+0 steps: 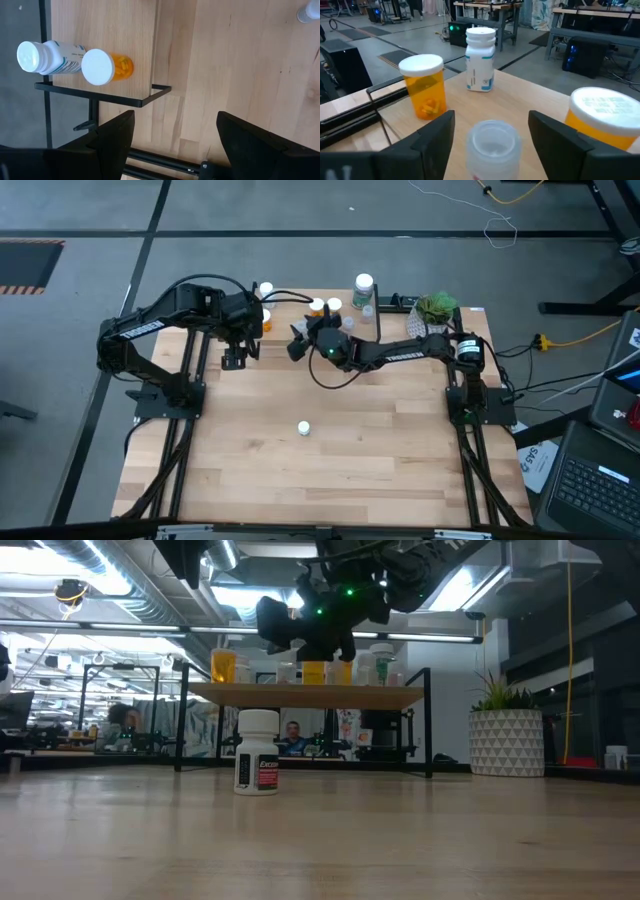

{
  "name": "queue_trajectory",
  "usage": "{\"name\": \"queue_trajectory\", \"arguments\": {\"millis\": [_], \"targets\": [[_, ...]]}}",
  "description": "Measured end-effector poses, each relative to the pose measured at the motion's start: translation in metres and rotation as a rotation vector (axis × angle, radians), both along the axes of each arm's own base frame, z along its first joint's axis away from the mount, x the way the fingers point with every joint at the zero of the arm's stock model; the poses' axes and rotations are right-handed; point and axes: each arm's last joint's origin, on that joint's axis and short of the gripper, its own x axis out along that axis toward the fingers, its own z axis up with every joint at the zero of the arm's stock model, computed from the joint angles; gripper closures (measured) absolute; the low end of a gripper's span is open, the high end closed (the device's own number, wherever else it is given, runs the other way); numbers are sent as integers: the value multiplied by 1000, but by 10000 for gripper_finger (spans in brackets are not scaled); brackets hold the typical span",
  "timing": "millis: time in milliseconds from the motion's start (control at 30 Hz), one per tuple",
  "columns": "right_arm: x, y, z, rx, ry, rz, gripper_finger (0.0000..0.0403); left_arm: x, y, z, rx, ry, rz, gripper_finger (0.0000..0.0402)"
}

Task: Pick and place medicine bottles onto shelf by color
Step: Put the small white medicine bottle on the shelf

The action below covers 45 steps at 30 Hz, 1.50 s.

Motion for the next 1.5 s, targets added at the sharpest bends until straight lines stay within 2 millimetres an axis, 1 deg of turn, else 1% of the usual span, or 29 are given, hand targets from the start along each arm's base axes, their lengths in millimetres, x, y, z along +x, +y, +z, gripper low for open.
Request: {"name": "queue_trajectory", "arguments": {"millis": [167, 267, 433, 567, 733, 867, 967, 1133, 1200, 1233, 1300, 1367, 1433, 1500], "targets": [[1, 3, 3, -9, -28, 6, 147, 0, 0, 0, 0, 0, 0, 123], [3, 7, 9, -55, -55, 23, 147, 0, 0, 0, 0, 0, 0, 123], [0, 24, 25, -131, -41, 67, 147, 0, 0, 0, -1, -1, 1, 123], [-5, 52, 46, -182, -35, 121, 147, 0, 0, 0, -6, -5, 14, 123], [-18, 102, 61, -205, 46, 225, 147, -2, -1, -1, -19, 6, 30, 123], [-37, 141, 63, -169, 176, 270, 147, -2, -1, -1, -33, -1, 49, 123], [-63, 164, 64, -103, 310, 331, 147, -3, -1, -1, -43, -2, 74, 123], [-121, 185, 75, 71, 474, 339, 160, -3, -1, -1, -55, -7, 106, 123], [-138, 192, 79, 164, 496, 370, 166, -3, -1, -1, -55, -8, 107, 123], [-142, 196, 80, 213, 498, 396, 169, -3, -1, -1, -55, -8, 107, 123], [-143, 205, 78, 295, 484, 447, 173, -3, -1, -1, -55, -10, 107, 123], [-136, 215, 70, 334, 485, 506, 175, -3, -1, -1, -54, -14, 107, 123], [-122, 224, 55, 310, 511, 551, 175, -2, -1, -1, -54, -15, 107, 123], [-107, 232, 36, 244, 544, 603, 175, -2, -1, -1, -54, -16, 107, 123]]}}
